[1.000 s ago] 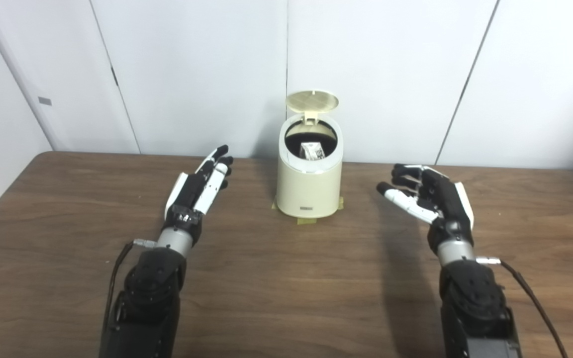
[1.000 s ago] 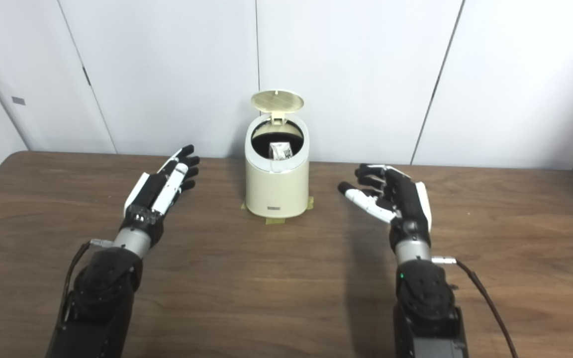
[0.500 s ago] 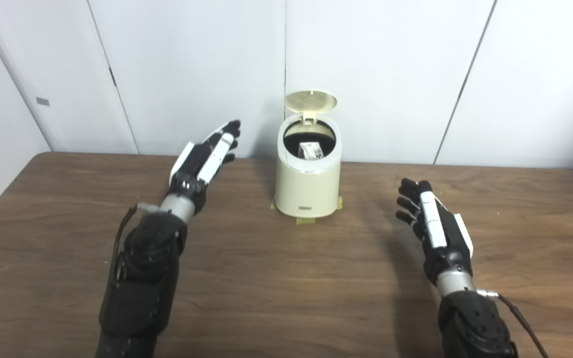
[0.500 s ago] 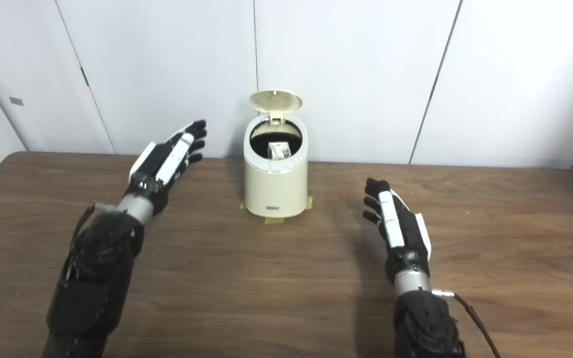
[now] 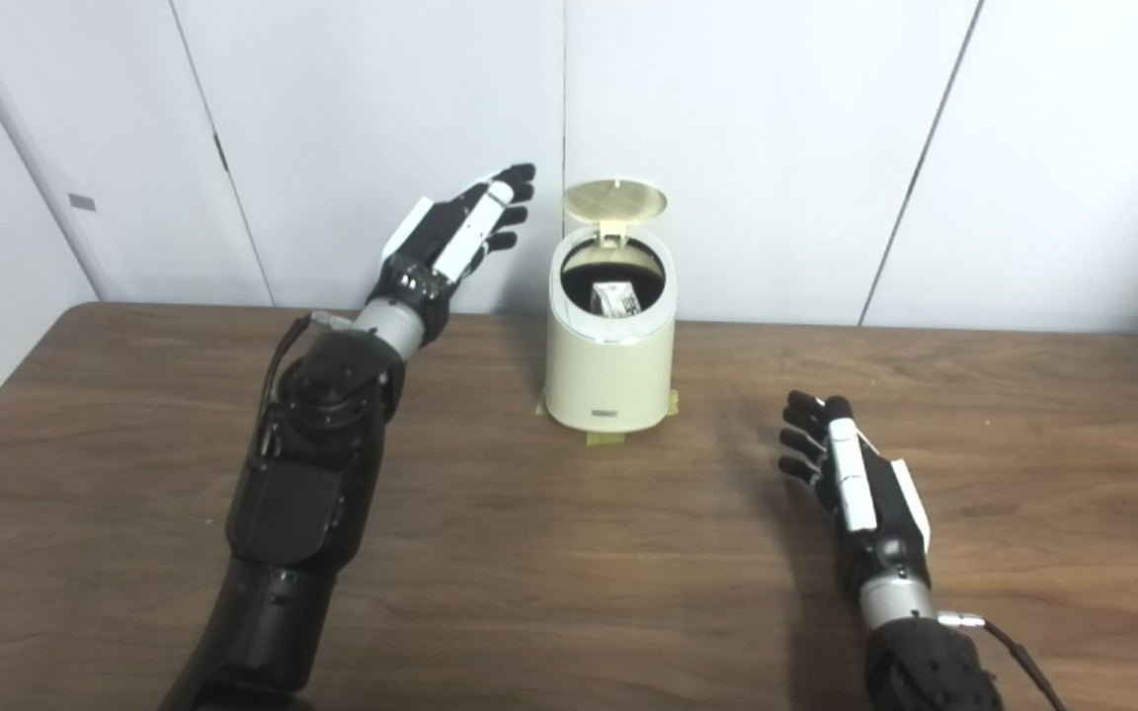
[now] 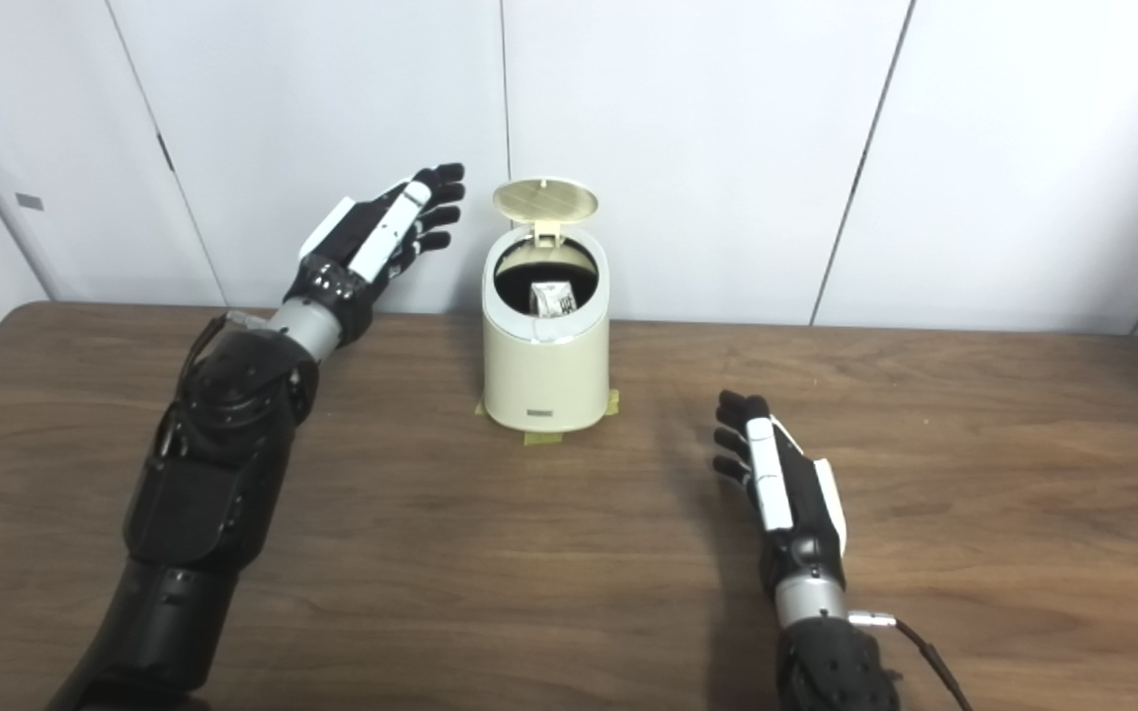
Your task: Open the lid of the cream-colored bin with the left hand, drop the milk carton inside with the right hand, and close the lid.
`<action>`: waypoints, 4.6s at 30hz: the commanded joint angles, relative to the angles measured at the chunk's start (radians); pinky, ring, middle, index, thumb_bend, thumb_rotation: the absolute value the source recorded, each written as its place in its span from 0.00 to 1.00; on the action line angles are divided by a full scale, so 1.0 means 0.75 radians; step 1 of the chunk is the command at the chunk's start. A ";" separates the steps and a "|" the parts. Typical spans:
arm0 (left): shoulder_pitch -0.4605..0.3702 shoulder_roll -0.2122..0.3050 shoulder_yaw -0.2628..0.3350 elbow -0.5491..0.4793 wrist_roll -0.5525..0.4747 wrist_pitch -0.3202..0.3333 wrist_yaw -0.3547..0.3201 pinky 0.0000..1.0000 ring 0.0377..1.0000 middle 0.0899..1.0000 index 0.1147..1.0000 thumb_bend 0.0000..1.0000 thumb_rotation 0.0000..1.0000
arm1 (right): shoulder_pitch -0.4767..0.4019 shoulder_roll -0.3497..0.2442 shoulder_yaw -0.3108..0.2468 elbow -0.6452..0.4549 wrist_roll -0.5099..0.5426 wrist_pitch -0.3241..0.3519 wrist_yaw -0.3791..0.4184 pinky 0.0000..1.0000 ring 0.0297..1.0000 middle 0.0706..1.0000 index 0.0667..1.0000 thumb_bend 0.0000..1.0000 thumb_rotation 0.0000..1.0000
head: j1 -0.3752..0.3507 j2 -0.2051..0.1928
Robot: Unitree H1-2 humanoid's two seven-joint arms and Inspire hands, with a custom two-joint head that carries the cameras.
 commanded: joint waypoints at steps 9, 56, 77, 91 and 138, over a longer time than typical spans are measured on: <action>-0.217 0.011 -0.075 0.123 0.050 -0.102 -0.026 0.89 0.90 0.89 0.88 0.45 0.90 | -0.005 -0.046 0.055 -0.001 -0.090 -0.140 0.002 0.68 0.81 0.84 0.85 0.46 1.00 | 0.016 -0.013; -0.271 0.285 -0.534 -0.021 0.905 -0.424 -0.205 0.79 0.87 0.83 0.76 0.51 0.92 | -0.013 -0.045 0.067 0.027 -0.123 -0.089 0.011 0.59 0.69 0.73 0.87 0.38 1.00 | 0.031 -0.036; -0.155 0.344 -0.613 -0.079 1.196 -0.545 -0.372 0.92 0.87 0.80 0.76 0.52 0.99 | -0.027 -0.050 0.041 0.028 -0.103 -0.103 0.005 0.59 0.69 0.72 0.86 0.39 1.00 | 0.018 -0.006; -0.165 0.357 -0.700 -0.051 1.352 -0.543 -0.532 1.00 0.96 0.89 0.87 0.58 1.00 | -0.028 -0.044 0.057 -0.002 -0.143 -0.060 0.001 0.62 0.71 0.71 0.86 0.41 0.98 | 0.019 0.025; 0.485 -0.010 0.053 -0.294 0.356 -0.365 -0.004 1.00 1.00 1.00 1.00 0.45 1.00 | -0.035 -0.053 0.060 -0.018 -0.051 -0.115 0.042 0.73 0.87 0.86 0.89 0.49 1.00 | 0.009 0.059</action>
